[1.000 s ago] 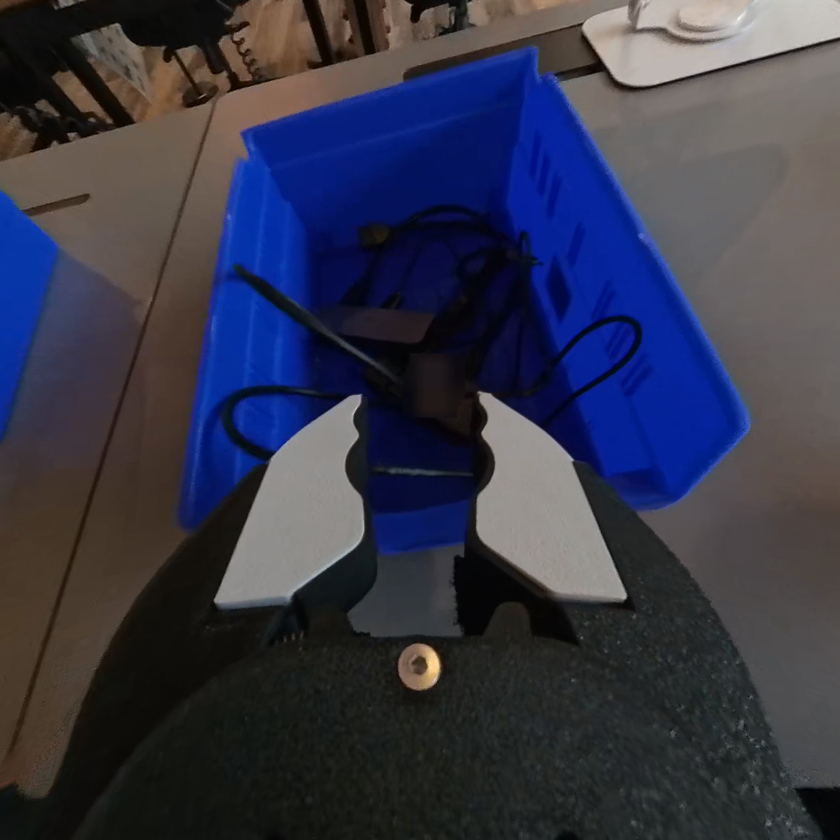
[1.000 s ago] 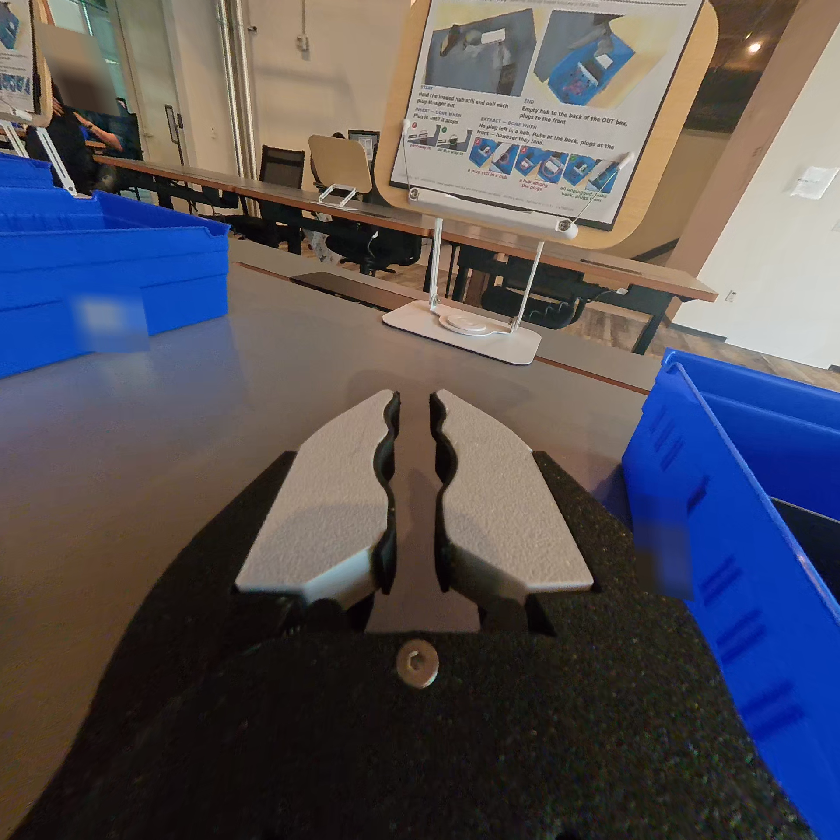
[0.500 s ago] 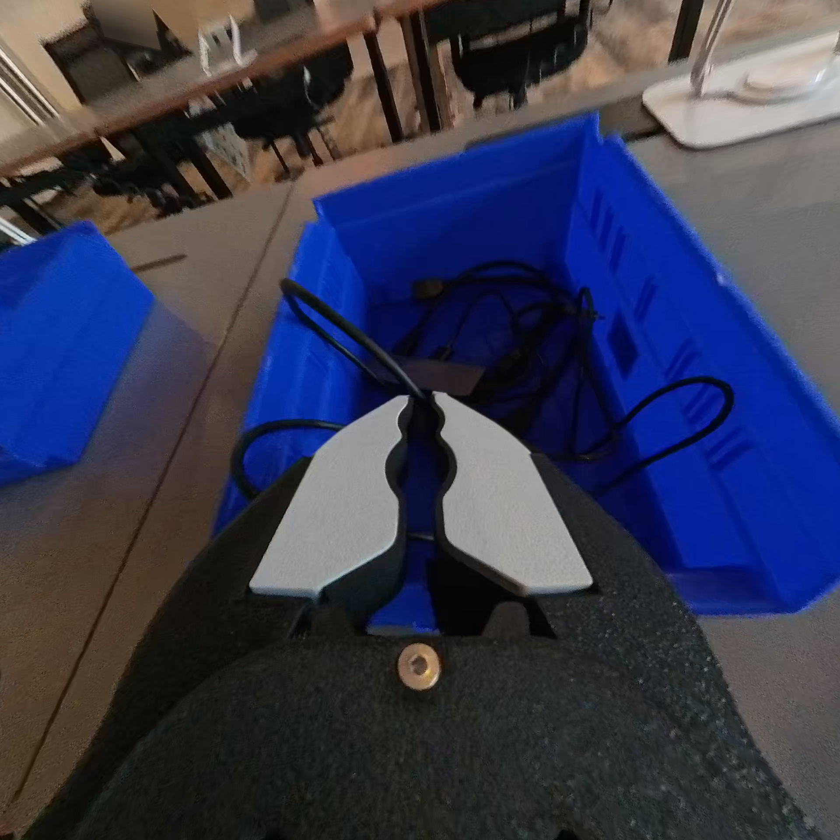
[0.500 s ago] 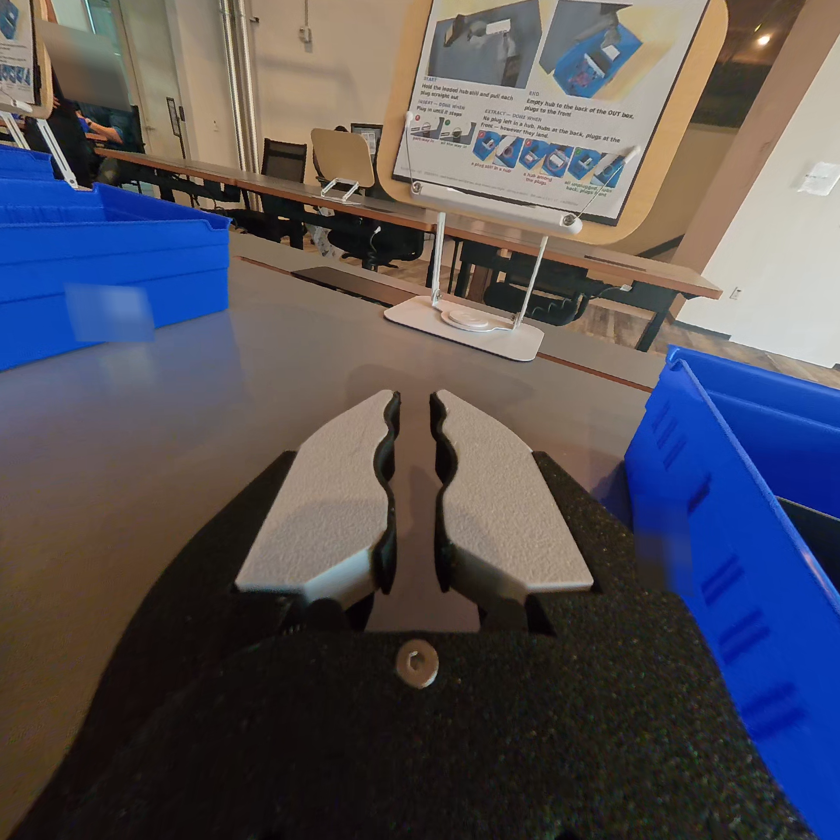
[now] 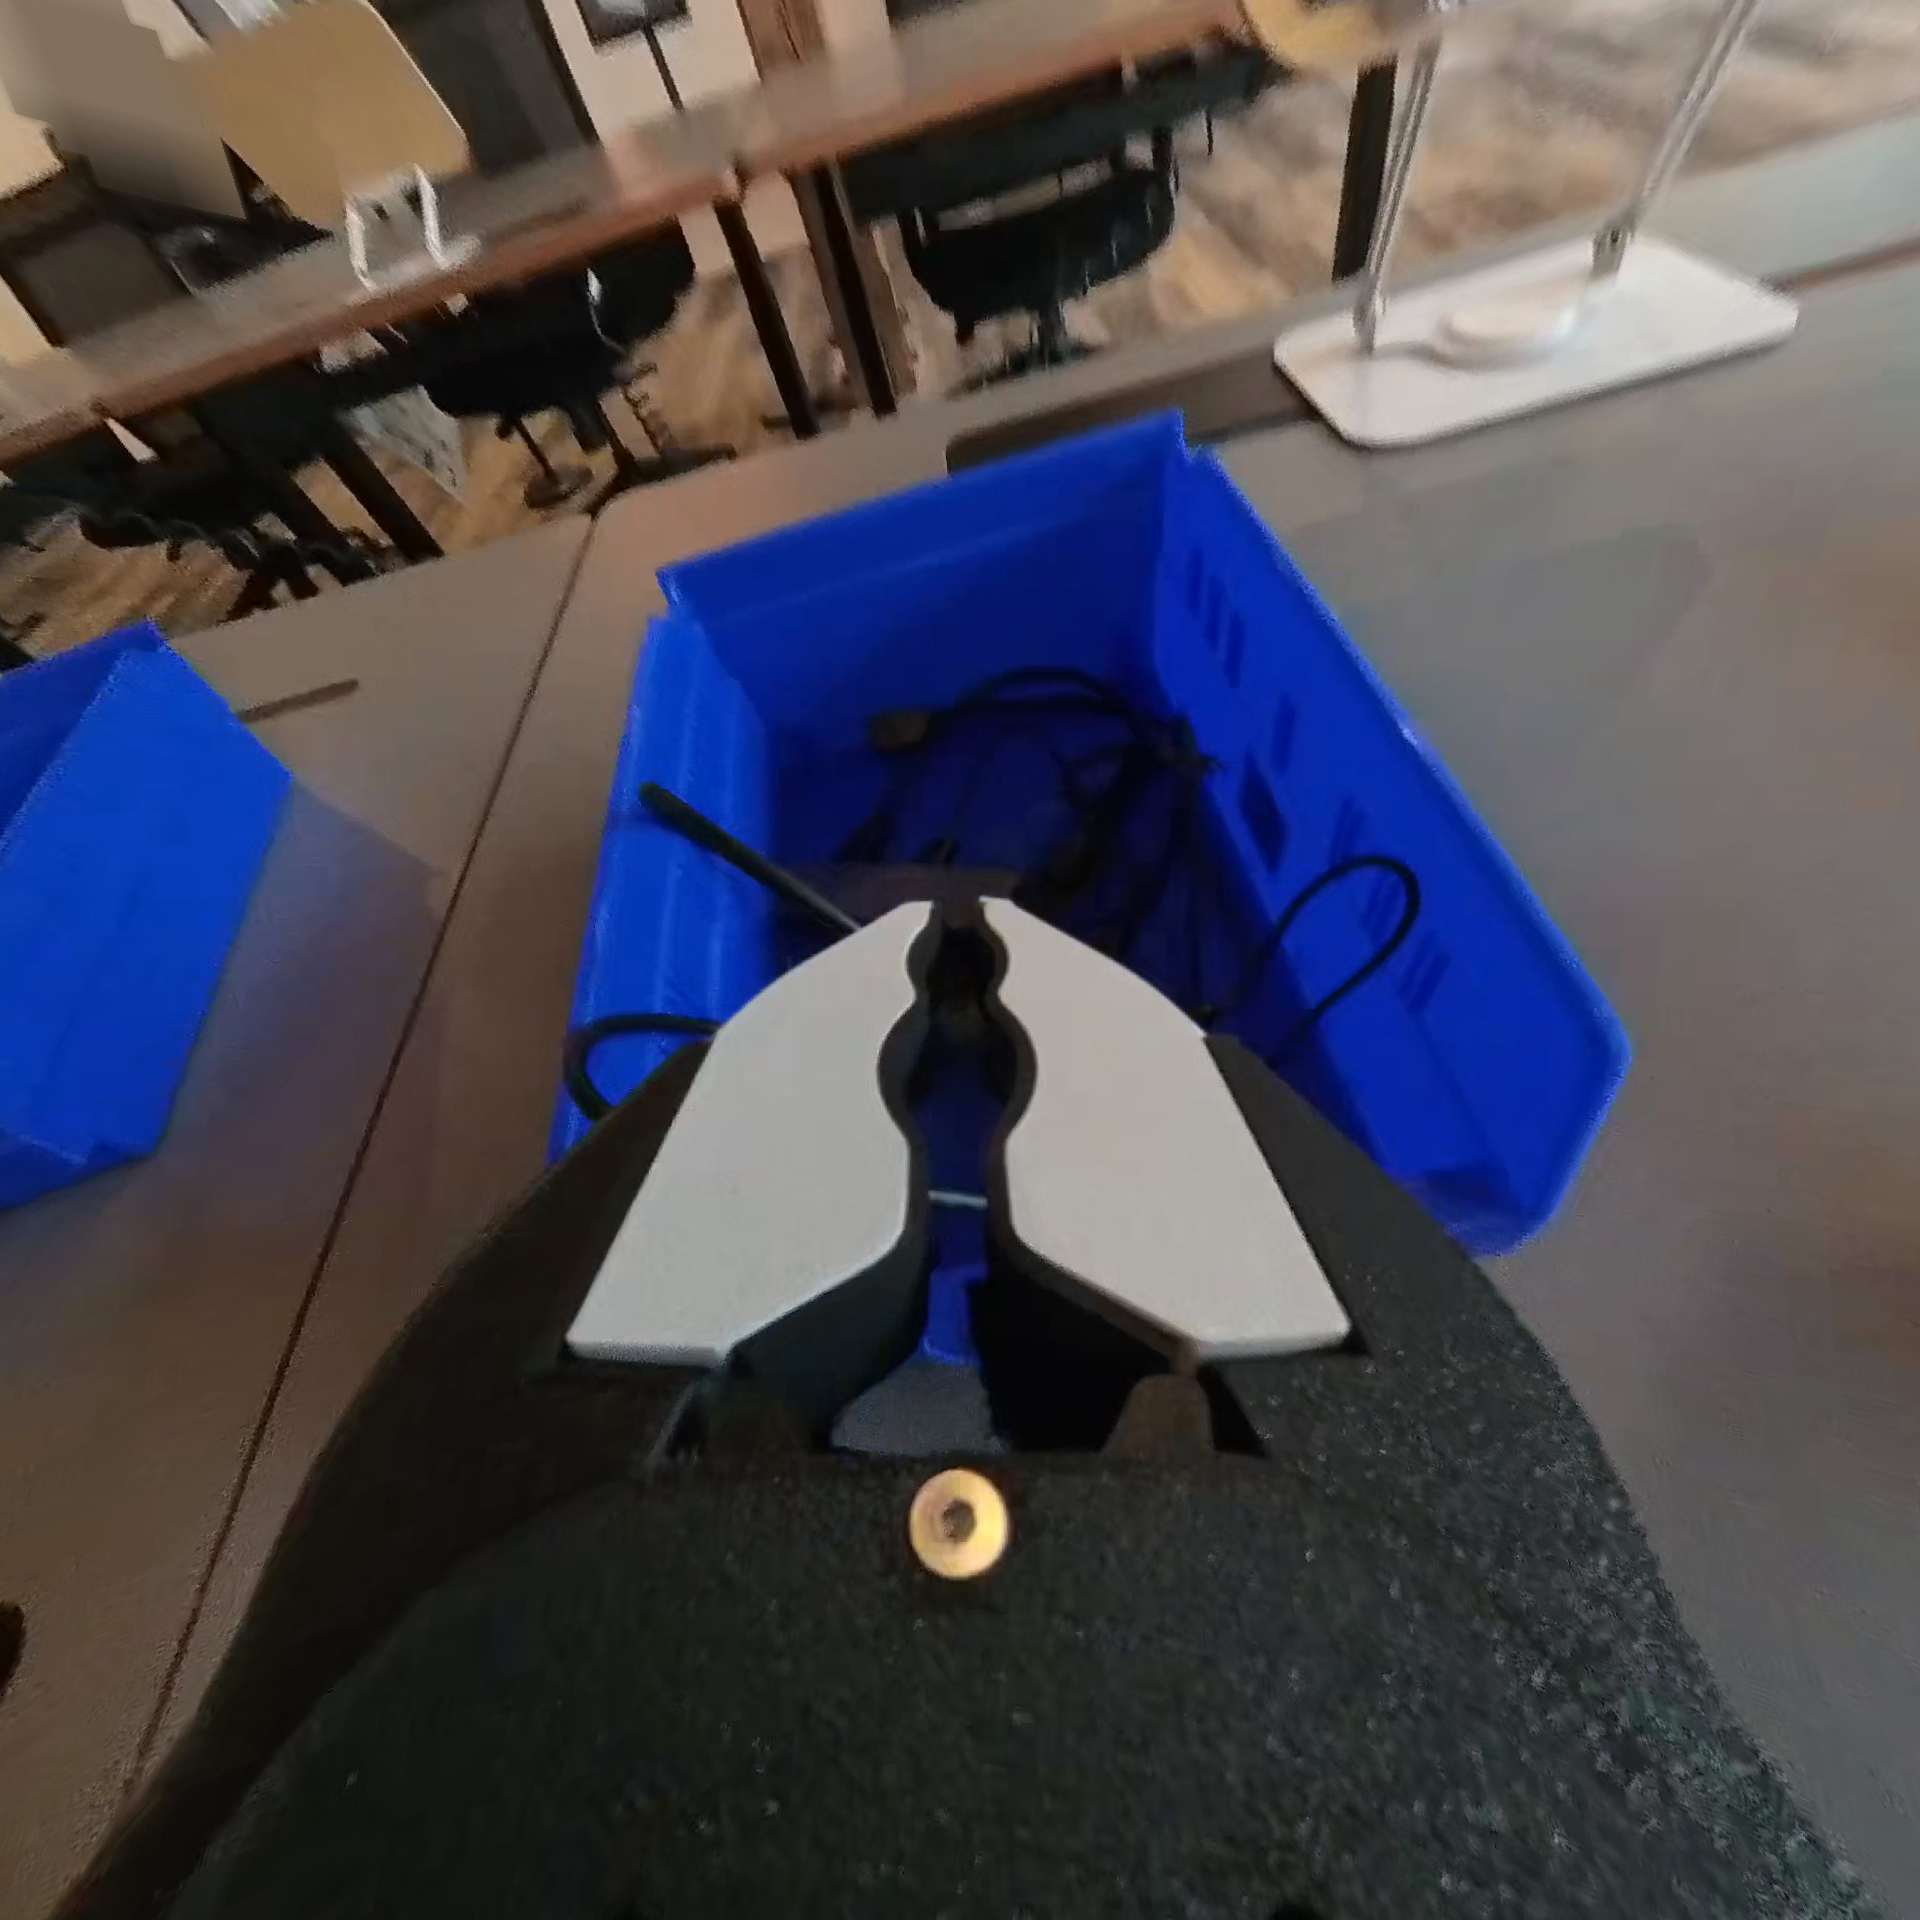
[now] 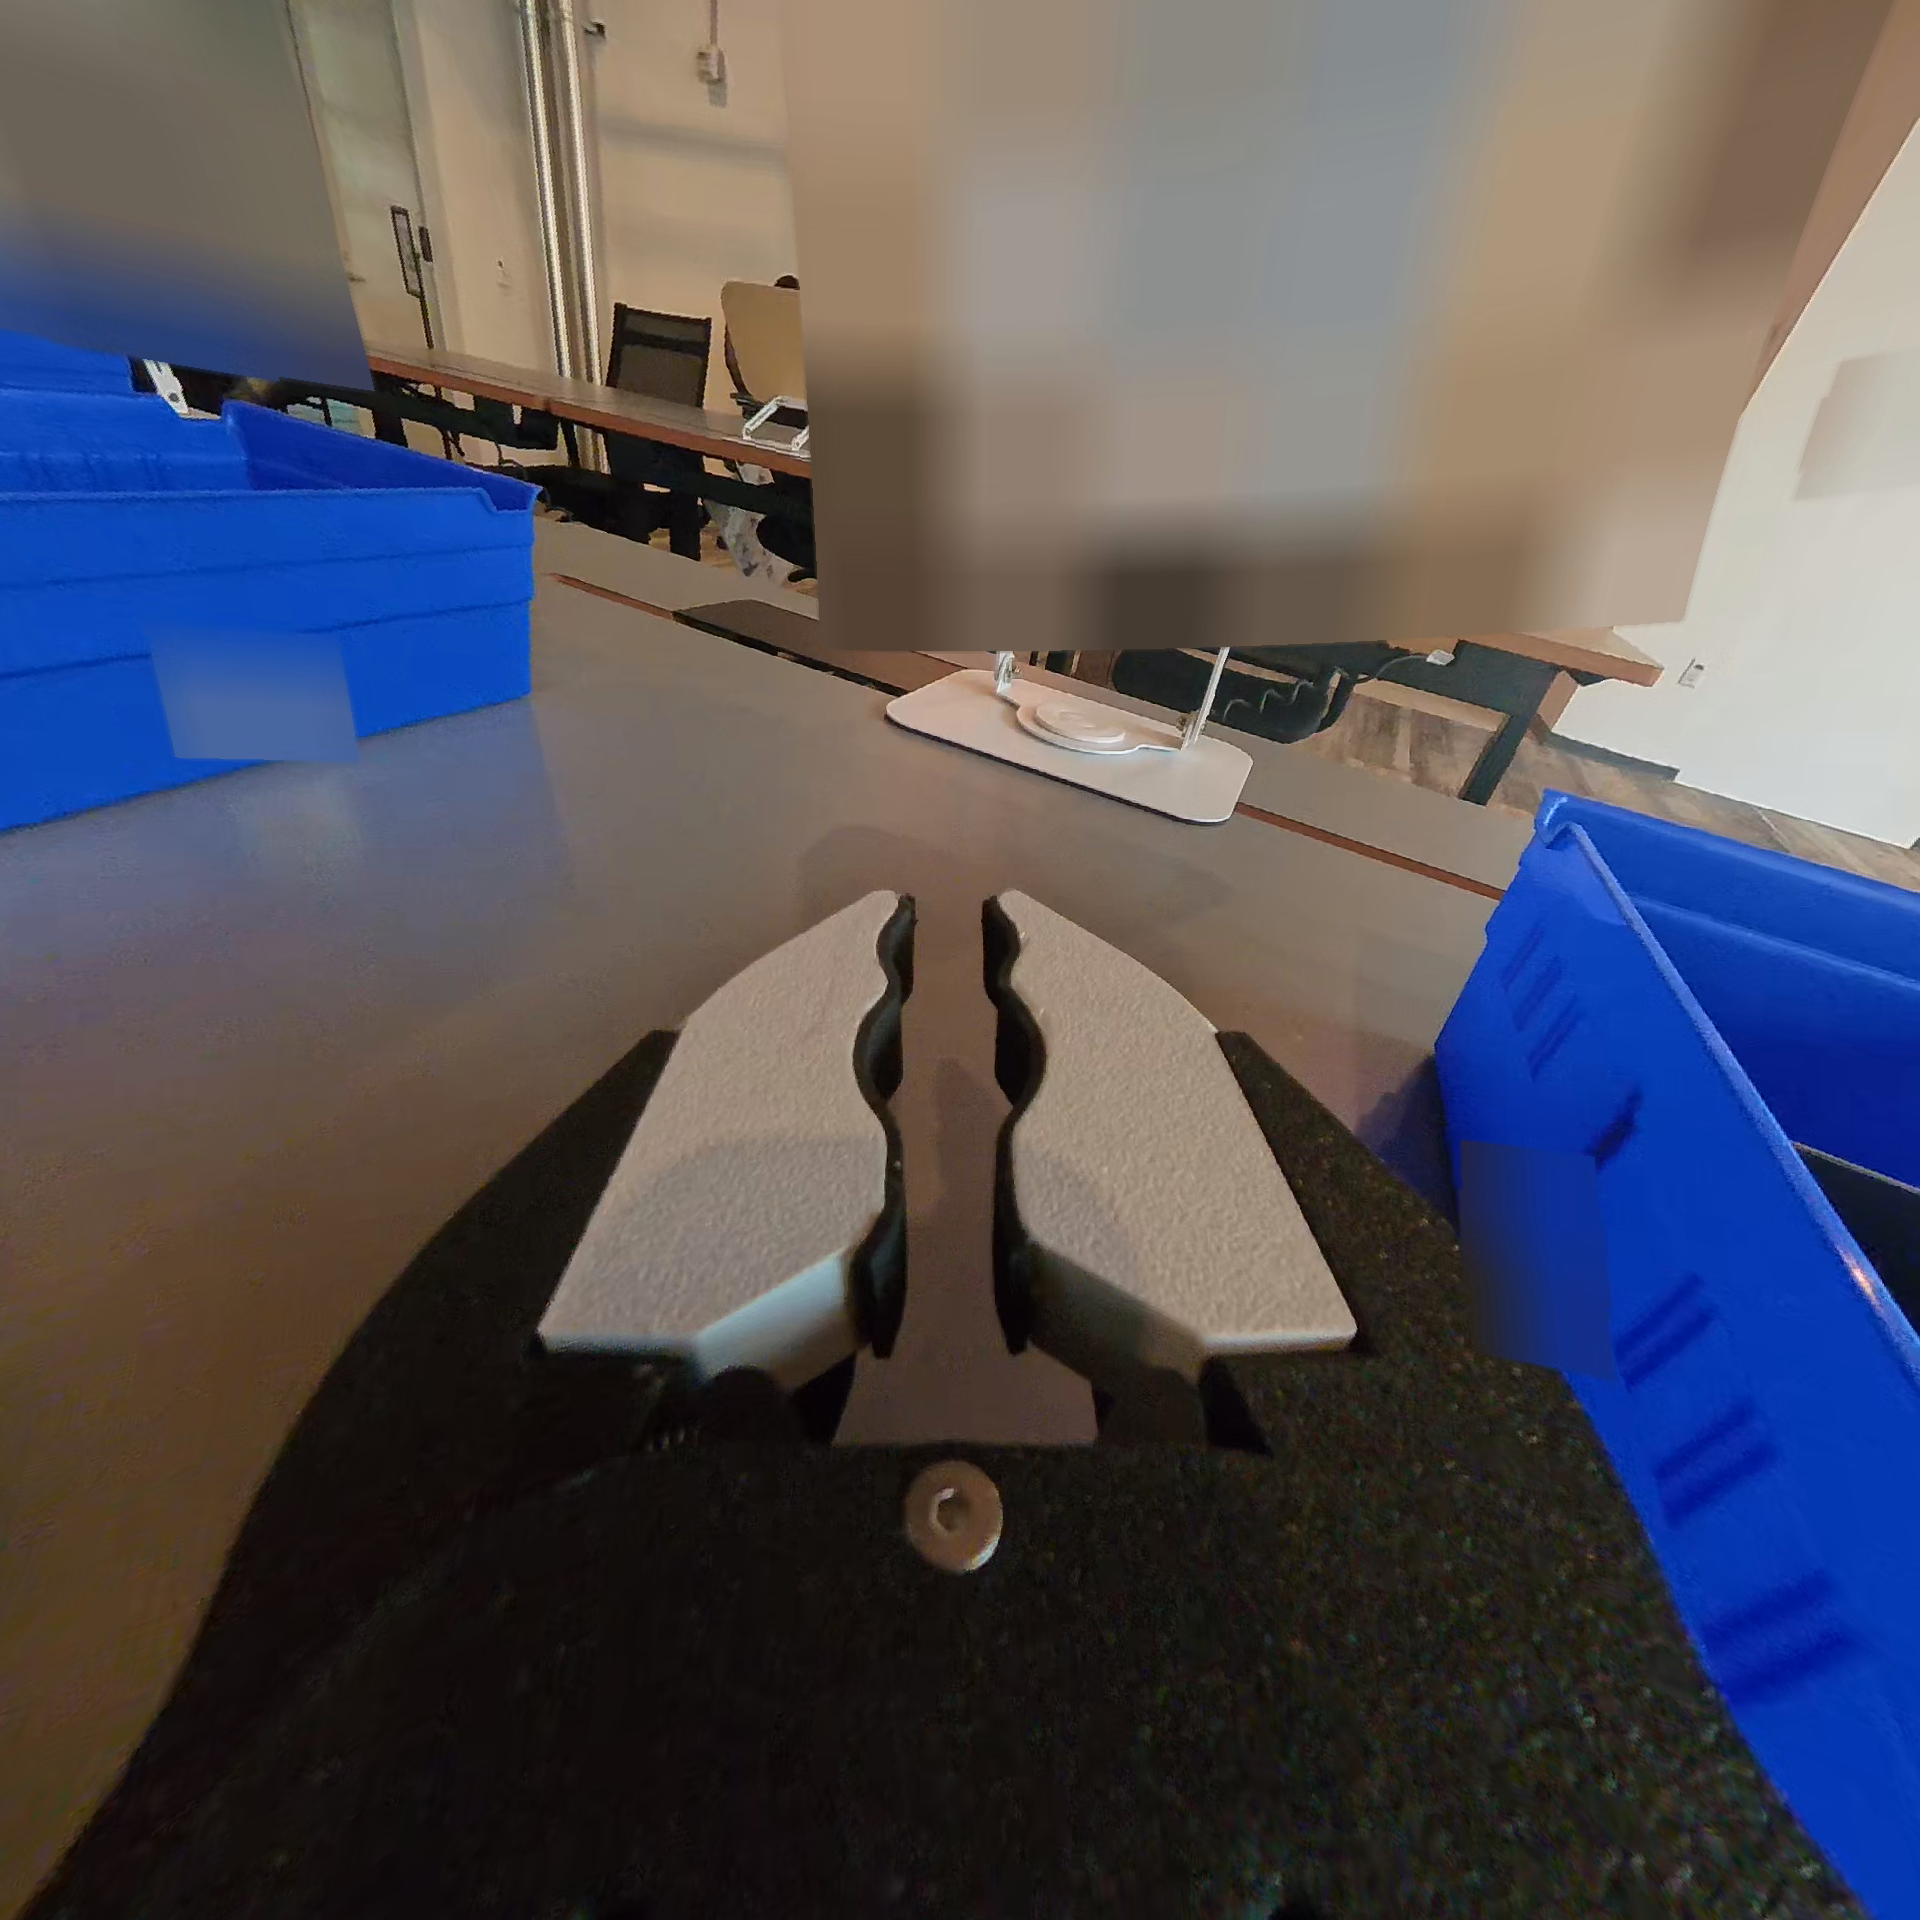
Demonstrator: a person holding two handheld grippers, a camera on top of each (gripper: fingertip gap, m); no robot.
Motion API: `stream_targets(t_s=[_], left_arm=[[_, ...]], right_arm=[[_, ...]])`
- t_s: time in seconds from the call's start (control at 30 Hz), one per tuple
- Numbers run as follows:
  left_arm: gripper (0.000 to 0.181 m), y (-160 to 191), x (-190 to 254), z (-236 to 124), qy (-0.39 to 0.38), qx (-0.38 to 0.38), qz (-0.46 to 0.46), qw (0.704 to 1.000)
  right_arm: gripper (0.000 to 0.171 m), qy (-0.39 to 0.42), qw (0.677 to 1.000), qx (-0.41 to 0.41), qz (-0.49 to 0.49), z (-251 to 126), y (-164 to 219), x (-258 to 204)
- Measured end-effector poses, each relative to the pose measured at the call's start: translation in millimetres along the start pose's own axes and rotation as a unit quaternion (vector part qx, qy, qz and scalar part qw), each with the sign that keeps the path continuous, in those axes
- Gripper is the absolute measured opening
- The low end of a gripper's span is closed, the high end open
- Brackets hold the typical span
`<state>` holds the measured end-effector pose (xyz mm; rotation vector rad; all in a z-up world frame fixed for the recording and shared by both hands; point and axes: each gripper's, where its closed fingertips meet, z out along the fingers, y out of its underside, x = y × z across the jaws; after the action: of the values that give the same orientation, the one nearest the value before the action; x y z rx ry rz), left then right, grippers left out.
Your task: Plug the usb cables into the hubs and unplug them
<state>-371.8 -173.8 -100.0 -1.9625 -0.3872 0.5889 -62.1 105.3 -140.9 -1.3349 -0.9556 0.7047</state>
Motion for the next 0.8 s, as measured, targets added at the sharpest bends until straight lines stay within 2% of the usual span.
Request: stream_targets(t_s=[0.13, 0.23, 0.3, 0.4, 0.47, 0.53, 0.67, 0.8], left_arm=[[0.020, -0.6, 13.2, -2.1, 0.019, -0.037, 0.060, 0.997], [0.022, -28.5, 13.7, -0.6, 0.031, -0.019, 0.129, 0.991], [0.023, -50.7, 16.6, 8.4, 0.070, -0.018, 0.209, 0.975], [0.021, -65.8, 16.4, 38.0, 0.136, -0.055, 0.343, 0.928], [0.023, -52.2, 22.1, 56.2, 0.215, -0.095, 0.424, 0.875], [0.031, -34.0, 14.2, 73.8, 0.243, -0.150, 0.482, 0.829], [0.045, 0.1, 6.1, 97.8, 0.281, -0.219, 0.541, 0.762], [0.053, 36.4, -6.0, 115.6, 0.295, -0.278, 0.555, 0.727]], right_arm=[[0.012, -0.001, 1.000, -0.004, 0.003, 0.0, 1.7, 0.3], [0.012, -0.003, 1.000, -0.007, 0.001, -0.1, 3.2, -0.8], [0.012, -0.005, 1.000, -0.008, -0.001, 0.2, 3.2, -1.9], [0.012, -0.007, 1.000, -0.009, -0.001, 0.6, 3.4, -2.8], [0.012, -0.008, 1.000, -0.010, -0.002, 0.7, 3.7, -3.2], [0.012, -0.008, 1.000, -0.010, -0.004, 0.7, 4.0, -3.2], [0.012, -0.012, 1.000, -0.012, -0.002, 1.0, 4.4, -3.3], [0.012, -0.018, 1.000, -0.015, 0.005, 1.3, 5.3, -3.9]])
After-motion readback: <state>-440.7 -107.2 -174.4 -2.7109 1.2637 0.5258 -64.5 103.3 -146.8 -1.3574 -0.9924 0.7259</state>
